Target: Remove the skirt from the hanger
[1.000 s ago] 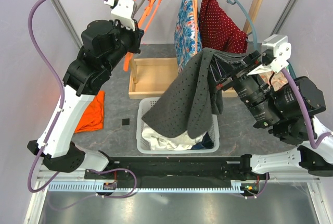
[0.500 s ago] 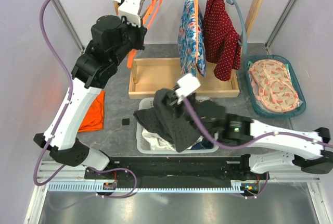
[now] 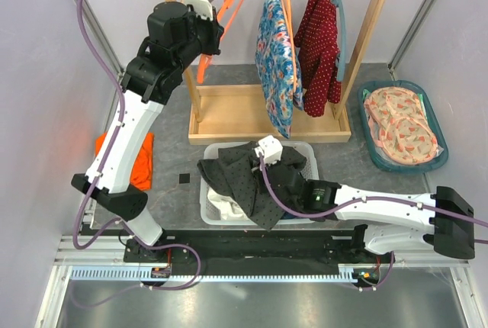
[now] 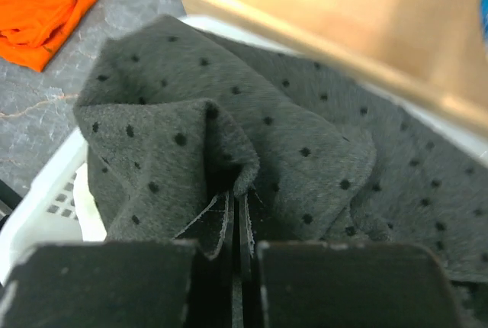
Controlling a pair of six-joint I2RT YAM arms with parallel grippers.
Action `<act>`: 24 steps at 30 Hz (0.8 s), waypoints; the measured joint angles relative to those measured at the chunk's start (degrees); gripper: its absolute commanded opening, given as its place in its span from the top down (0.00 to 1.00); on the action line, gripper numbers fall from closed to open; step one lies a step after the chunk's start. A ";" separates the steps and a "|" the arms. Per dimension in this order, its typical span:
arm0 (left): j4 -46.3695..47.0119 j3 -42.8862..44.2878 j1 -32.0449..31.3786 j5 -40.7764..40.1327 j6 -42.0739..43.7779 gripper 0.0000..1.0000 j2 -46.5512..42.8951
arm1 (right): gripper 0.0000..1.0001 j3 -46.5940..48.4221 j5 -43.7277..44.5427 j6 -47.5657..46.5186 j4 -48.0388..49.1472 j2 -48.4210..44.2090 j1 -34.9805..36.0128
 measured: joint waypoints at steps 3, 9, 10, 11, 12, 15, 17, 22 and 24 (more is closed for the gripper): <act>0.11 1.77 2.16 2.14 -1.46 0.98 1.70 | 1.00 -4.24 -1.75 4.00 2.80 -0.68 -1.18; -0.02 4.59 5.22 4.87 -3.82 0.98 4.26 | 1.00 -11.56 -4.20 10.93 9.70 -0.87 -1.75; -0.02 4.83 5.51 5.07 -4.22 0.98 4.76 | 1.00 -12.59 -4.42 12.13 11.19 -0.90 -1.75; -0.02 4.90 5.60 5.40 -4.50 0.98 5.05 | 1.00 -13.11 -4.50 12.70 11.87 -0.94 -1.75; -0.07 4.92 5.64 5.88 -4.79 0.98 5.42 | 1.00 -13.60 -4.52 13.46 12.70 -0.96 -1.75; -0.11 4.92 5.60 6.36 -5.38 0.98 6.45 | 1.00 -14.38 -4.55 14.88 13.99 -1.16 -1.77; -0.02 4.92 5.60 6.38 -5.44 0.98 6.78 | 1.00 -14.45 -4.52 15.76 13.97 -1.29 -1.81; 0.42 3.91 5.60 6.29 -5.42 0.72 6.34 | 0.99 -13.66 -3.98 18.88 10.38 -1.33 -1.81; 0.44 3.39 5.60 6.27 -5.40 0.57 5.99 | 0.72 -11.58 -3.76 20.70 5.97 -1.11 -1.81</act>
